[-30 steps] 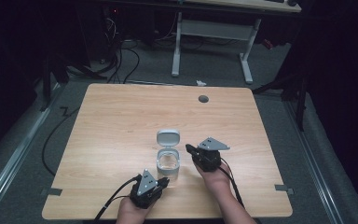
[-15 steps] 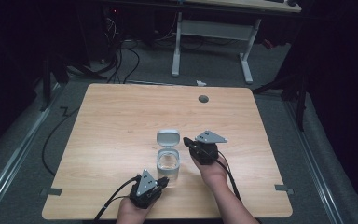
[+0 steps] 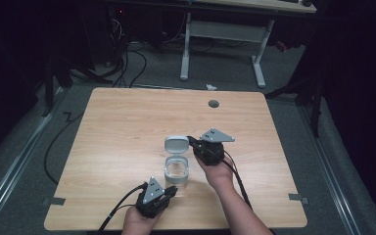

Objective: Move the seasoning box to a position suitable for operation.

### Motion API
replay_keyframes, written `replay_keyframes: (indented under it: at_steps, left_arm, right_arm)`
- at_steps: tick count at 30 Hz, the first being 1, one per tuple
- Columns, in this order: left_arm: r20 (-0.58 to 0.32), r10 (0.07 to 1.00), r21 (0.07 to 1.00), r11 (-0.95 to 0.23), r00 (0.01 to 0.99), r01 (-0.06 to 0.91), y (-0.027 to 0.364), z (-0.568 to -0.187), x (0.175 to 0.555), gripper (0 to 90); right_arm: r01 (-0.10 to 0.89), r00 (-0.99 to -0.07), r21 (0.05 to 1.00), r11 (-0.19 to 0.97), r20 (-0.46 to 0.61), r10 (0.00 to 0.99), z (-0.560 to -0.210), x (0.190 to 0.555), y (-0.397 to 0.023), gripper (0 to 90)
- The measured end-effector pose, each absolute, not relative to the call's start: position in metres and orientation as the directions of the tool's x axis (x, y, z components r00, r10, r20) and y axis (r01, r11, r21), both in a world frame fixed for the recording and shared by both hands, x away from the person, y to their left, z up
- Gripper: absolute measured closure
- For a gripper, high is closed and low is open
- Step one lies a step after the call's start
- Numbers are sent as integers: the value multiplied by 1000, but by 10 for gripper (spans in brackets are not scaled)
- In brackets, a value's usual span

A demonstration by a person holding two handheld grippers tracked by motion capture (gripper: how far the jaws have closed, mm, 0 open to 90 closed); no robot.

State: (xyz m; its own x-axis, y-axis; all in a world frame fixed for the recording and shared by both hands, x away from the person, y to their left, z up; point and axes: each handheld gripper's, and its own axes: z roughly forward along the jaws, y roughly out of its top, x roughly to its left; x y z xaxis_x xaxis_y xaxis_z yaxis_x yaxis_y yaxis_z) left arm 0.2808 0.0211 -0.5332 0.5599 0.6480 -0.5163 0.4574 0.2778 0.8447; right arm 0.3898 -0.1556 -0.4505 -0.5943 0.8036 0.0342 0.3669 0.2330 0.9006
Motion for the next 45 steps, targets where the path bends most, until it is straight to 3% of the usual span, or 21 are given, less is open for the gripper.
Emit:
replay_keyframes:
  at_steps: [27, 31, 39, 45]
  left_arm:
    - [-524, 636, 840, 279, 566, 465, 22, -533, 281, 853]
    - [-515, 629, 840, 237, 582, 488, 21, -531, 278, 847]
    - [-506, 620, 841, 199, 599, 504, 39, -528, 276, 828]
    - [-460, 630, 864, 154, 626, 479, 66, -527, 277, 761]
  right_arm:
    - [329, -624, 912, 246, 14, 781, -454, 357, -163, 894]
    - [336, -613, 910, 242, 17, 790, -455, 357, -170, 889]
    - [377, -585, 899, 223, 45, 810, -463, 354, -186, 793]
    - [398, -540, 893, 210, 43, 841, -473, 349, -201, 694]
